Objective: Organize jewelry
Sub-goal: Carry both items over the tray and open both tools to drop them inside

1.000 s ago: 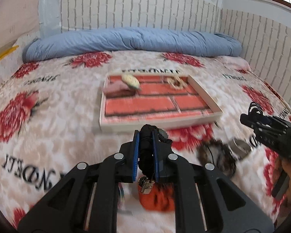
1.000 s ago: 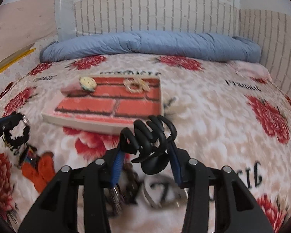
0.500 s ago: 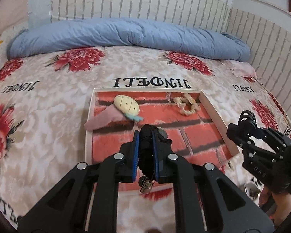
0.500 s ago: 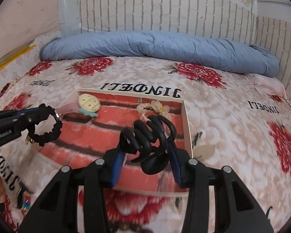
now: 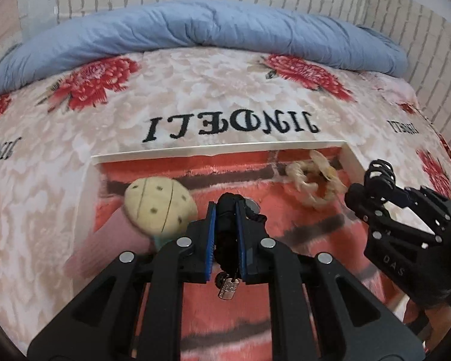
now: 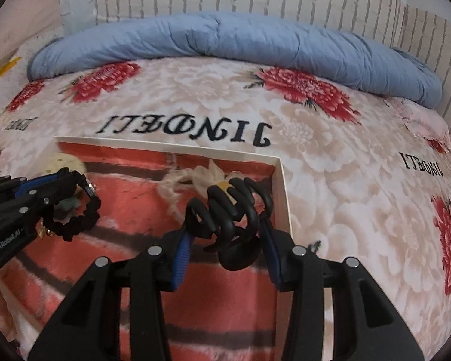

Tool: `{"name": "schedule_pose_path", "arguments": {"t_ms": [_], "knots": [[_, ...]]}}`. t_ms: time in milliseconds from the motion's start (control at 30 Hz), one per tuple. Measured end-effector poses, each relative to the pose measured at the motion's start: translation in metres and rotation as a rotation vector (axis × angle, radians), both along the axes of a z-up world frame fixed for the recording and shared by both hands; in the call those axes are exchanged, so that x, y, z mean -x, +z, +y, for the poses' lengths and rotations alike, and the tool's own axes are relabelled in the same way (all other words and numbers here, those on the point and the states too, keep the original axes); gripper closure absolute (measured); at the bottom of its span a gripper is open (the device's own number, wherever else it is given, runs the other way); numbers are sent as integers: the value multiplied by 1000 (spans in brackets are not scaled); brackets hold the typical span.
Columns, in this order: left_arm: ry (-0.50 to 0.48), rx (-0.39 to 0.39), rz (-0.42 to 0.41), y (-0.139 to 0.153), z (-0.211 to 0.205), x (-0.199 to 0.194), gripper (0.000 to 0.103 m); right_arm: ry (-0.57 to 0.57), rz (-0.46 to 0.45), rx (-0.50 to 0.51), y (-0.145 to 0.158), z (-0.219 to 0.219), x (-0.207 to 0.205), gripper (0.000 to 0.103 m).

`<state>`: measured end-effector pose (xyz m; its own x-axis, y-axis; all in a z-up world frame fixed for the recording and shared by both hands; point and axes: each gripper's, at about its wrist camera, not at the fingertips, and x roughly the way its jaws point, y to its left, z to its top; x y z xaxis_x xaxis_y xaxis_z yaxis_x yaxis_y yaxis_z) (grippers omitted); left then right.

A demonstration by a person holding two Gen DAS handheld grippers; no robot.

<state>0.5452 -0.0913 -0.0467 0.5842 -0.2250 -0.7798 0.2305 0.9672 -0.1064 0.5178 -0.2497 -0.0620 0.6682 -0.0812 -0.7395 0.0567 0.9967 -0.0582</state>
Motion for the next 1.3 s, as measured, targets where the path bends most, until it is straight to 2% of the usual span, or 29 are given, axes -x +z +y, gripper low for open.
{"name": "schedule_pose_path", "arguments": {"t_ms": [267, 400, 567, 633, 767, 833, 933, 1100, 1233, 1300], "knots": [[46, 42, 81, -20, 5, -47, 92, -15, 79, 0, -16, -10, -35, 60], [53, -7, 72, -22, 2, -59, 91, -19, 105, -17, -21, -13, -43, 60], [55, -13, 77, -21, 1, -62, 87, -18, 122, -40, -25, -15, -49, 58], [45, -27, 71, -21, -2, -60, 79, -14, 119, -40, -25, -15, -48, 58], [46, -10, 82, -18, -2, -58, 74, -10, 117, -50, -24, -17, -45, 52], [46, -3, 82, -15, -2, -53, 62, 5, 117, -62, -22, -18, -41, 50], [54, -20, 51, -7, 0, -43, 42, -1, 107, -59, -17, -18, -35, 39], [67, -19, 36, 7, 9, -27, 35, -1, 102, -75, -11, -20, -24, 39], [86, -21, 13, 19, 21, -12, 18, -1, 76, -65, -1, -18, -9, 27], [90, -14, 6, 25, 29, -3, 16, -3, 58, -58, 6, -18, 0, 24]]}}
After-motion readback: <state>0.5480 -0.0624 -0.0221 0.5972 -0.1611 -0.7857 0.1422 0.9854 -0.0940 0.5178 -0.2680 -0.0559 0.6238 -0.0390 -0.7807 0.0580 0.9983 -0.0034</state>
